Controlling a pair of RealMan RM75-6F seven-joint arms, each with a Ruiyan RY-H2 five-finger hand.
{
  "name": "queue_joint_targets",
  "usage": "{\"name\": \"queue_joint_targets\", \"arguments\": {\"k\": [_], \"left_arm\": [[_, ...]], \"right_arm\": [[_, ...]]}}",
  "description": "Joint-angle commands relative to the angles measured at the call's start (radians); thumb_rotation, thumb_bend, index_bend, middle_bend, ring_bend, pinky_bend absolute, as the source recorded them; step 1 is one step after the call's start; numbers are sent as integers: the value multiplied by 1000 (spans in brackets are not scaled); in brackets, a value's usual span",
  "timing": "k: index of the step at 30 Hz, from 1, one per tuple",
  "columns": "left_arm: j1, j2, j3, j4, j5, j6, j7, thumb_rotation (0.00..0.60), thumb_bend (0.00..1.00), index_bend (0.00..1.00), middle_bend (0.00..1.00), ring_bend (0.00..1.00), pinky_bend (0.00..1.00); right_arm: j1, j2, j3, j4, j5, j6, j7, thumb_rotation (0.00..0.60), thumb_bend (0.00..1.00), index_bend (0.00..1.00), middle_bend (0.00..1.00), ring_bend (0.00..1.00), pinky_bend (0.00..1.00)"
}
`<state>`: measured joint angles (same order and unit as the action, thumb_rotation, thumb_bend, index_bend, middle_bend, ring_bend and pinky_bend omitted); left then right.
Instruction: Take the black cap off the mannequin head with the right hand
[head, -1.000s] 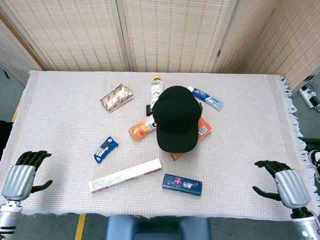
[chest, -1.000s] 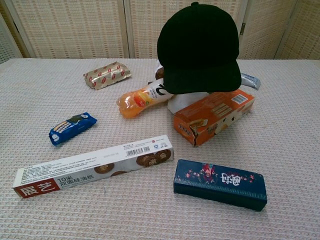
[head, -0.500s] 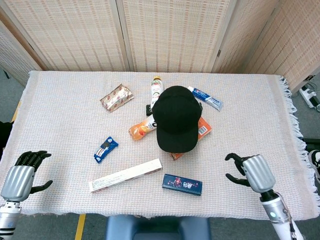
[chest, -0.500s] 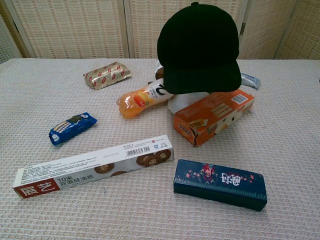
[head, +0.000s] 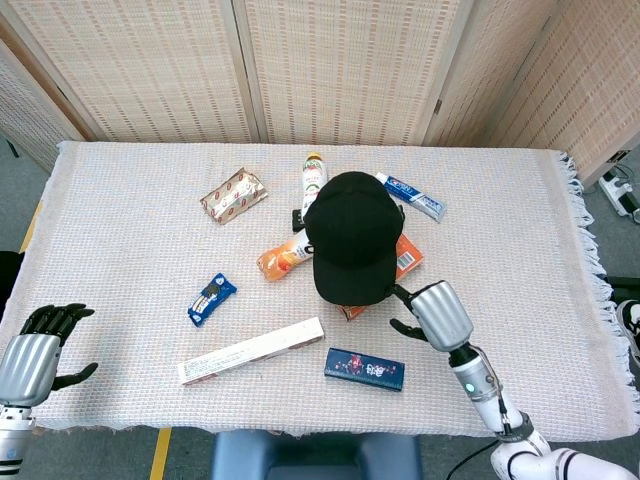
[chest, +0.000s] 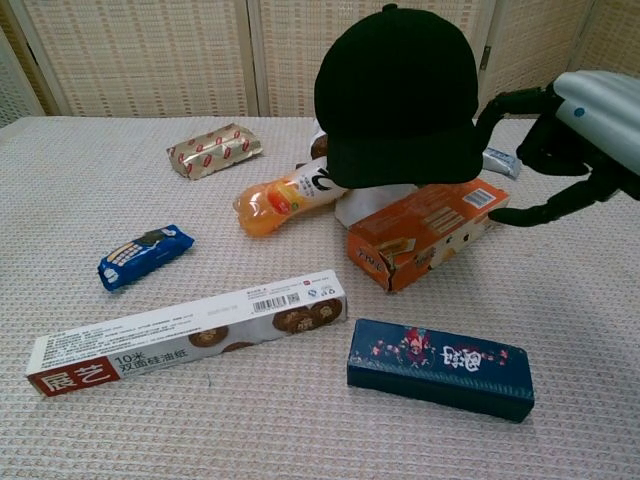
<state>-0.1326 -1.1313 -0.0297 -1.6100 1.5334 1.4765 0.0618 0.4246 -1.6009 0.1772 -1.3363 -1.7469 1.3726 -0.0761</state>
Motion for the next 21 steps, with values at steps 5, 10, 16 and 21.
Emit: {"name": "queue_joint_targets", "arguments": {"k": [5,10,16,21], "left_arm": [[0,-1,-1,8,-1,-1,-8,600,69,276,252,233,201],[3,1,-2,13,-6,0,-15,600,70,276,252,233,201],[8,6,-1,13,-5,6,-25,600,69,276,252,233,200],[7,9,-2,10,-2,6,-27,600,70,277,251,232,200]], "right_arm": [[88,-123,33,165,5,19,46,600,114,438,990,1000,1000],[127,-172,34,247,9,28,74,600,267,439,991,1000,1000],[148,-201,25,306,7,68,108,600,644,559,999,1000,1000],[151,-195,21,320,11,105,129,600,871,695,1000,1000,1000]]}}
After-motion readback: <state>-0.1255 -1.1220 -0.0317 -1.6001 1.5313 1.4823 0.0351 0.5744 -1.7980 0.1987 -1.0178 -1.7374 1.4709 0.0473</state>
